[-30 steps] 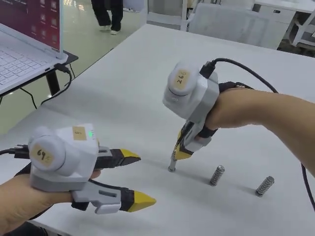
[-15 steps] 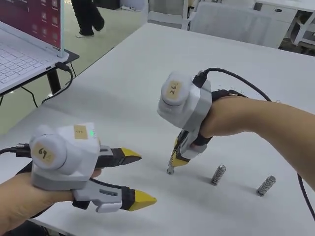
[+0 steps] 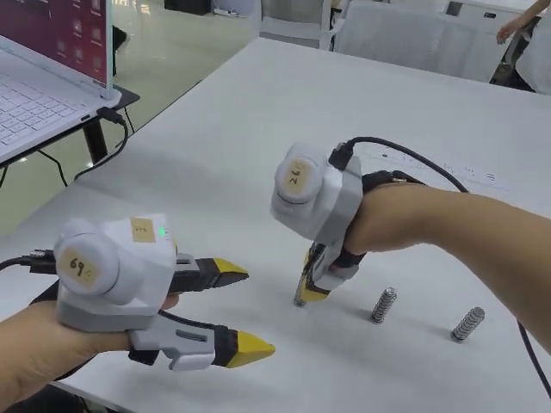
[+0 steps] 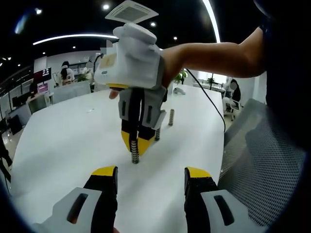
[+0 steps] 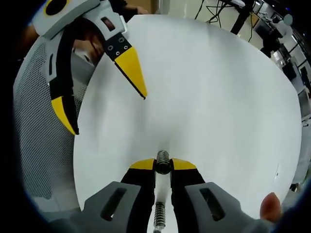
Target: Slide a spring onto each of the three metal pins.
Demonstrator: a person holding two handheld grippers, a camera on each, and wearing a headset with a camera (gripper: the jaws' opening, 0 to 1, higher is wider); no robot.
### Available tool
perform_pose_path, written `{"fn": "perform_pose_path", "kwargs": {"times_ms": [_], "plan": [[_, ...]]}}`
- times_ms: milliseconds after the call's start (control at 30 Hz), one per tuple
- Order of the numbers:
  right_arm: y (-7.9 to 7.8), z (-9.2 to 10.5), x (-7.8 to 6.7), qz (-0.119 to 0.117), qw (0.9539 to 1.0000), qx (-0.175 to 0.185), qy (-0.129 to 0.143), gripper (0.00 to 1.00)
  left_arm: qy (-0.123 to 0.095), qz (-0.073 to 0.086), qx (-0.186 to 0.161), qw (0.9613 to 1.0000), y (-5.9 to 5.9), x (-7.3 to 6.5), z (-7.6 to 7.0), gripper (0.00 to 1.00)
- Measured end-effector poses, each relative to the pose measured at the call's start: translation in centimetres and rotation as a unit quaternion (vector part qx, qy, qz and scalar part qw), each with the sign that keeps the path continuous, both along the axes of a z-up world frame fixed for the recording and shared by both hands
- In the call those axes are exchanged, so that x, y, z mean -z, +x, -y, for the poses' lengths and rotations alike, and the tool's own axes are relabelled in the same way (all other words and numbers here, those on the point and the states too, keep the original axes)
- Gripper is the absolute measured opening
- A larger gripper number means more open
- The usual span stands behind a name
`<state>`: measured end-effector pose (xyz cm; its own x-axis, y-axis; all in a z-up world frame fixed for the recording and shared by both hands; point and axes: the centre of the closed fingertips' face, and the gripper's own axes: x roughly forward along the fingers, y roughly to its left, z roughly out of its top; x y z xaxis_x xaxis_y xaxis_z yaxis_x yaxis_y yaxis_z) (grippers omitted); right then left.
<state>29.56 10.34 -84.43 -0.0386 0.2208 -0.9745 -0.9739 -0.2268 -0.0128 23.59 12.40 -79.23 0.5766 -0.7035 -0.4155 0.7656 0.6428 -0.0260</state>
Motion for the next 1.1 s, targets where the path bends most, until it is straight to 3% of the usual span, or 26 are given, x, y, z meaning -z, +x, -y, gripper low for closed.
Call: {"fn": "perform_pose_path", "kwargs": {"times_ms": [433,1100], "plan": [[-0.2,0.1,0.2,-0.006,1.0000,0.001,-0.002,0.09,0.001,0.000,0.000,1.0000,0.0,0.0,-0.1,0.50],[0.4,1.1,-0.2,-0.006,0.9997,0.019,0.015,0.21,0.004,-0.002,0.005,1.0000,0.1,0.0,0.1,0.50]]}}
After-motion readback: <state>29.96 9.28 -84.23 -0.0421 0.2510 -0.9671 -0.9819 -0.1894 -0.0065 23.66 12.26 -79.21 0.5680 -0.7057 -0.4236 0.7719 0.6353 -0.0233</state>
